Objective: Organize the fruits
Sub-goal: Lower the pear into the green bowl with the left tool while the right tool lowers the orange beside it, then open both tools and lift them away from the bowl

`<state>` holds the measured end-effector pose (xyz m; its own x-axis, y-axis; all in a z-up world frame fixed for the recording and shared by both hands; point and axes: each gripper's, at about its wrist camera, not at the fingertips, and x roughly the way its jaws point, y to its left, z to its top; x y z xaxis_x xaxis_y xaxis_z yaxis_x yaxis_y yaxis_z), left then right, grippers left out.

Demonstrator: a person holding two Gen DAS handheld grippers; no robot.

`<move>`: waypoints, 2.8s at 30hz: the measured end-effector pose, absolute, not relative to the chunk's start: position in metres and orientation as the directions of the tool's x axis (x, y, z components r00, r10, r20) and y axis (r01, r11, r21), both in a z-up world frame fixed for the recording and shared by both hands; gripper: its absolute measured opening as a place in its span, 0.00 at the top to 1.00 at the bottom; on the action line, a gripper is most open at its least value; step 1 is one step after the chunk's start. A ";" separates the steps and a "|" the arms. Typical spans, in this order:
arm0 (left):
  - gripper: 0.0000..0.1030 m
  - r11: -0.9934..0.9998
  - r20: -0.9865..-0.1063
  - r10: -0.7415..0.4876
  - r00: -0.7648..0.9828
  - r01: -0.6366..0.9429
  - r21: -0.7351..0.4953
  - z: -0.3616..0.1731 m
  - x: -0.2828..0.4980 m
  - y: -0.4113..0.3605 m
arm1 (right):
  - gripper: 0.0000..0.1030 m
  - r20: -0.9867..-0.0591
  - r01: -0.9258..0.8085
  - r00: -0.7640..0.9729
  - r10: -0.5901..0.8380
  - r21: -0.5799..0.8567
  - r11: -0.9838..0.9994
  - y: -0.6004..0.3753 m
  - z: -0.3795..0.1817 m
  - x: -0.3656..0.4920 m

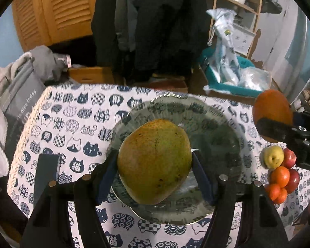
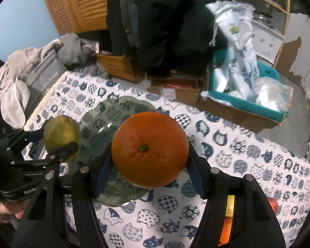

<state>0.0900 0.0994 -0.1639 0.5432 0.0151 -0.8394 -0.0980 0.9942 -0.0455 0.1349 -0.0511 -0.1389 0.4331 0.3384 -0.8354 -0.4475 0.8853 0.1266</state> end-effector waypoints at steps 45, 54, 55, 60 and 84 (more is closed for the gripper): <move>0.14 0.993 -0.931 -0.033 0.364 -0.096 -0.073 -0.234 0.105 0.111 | 0.36 -0.908 -0.424 0.283 0.310 0.171 0.889 -0.007 -0.206 0.163; 0.13 0.986 -0.915 -0.001 0.403 -0.150 -0.067 -0.210 0.094 0.130 | 0.36 -0.913 -0.436 0.256 0.318 0.185 0.881 0.001 -0.210 0.161; 0.13 0.984 -0.912 0.000 0.411 -0.164 -0.074 -0.207 0.090 0.135 | 0.36 -0.915 -0.439 0.246 0.320 0.189 0.879 0.003 -0.212 0.160; 0.13 0.973 -0.900 0.046 0.432 -0.222 -0.057 -0.196 0.076 0.158 | 0.36 -0.930 -0.463 0.218 0.294 0.167 0.870 0.018 -0.224 0.155; 0.13 0.946 -0.887 0.009 0.462 -0.292 -0.142 -0.186 0.046 0.199 | 0.20 -0.955 -0.533 0.183 0.232 0.102 0.840 0.058 -0.256 0.138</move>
